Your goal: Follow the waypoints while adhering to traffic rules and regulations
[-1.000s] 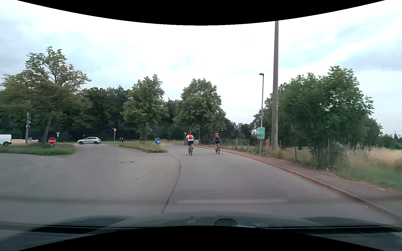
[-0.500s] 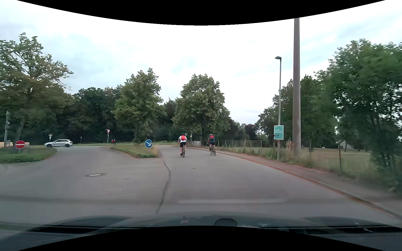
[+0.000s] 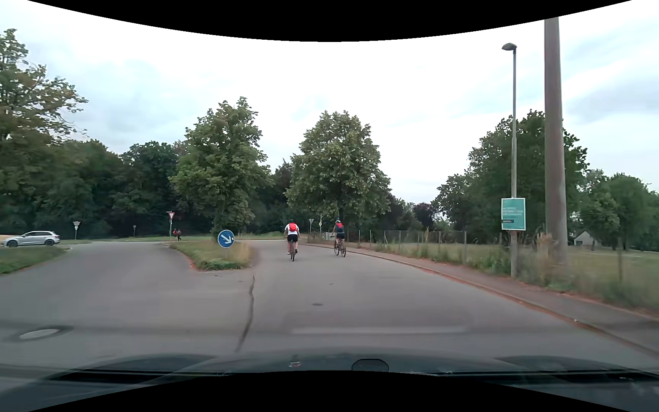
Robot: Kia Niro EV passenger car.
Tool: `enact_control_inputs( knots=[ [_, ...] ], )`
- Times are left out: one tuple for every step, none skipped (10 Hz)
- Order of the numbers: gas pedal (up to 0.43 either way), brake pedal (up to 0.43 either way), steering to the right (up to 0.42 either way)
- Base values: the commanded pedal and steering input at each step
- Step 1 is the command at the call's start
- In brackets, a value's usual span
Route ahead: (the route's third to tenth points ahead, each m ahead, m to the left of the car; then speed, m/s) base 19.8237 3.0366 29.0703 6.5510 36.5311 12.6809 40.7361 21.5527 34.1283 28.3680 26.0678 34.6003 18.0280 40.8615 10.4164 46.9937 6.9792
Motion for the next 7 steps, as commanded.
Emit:
enact_control_inputs(
  knots=[
    [0.0, 0.0, -0.042],
    [0.0, 0.0, -0.043],
    [0.0, 0.0, -0.044],
    [0.0, 0.0, -0.044],
    [0.0, 0.0, -0.045],
    [0.0, 0.0, -0.046],
    [0.0, 0.0, -0.047]
  ],
)
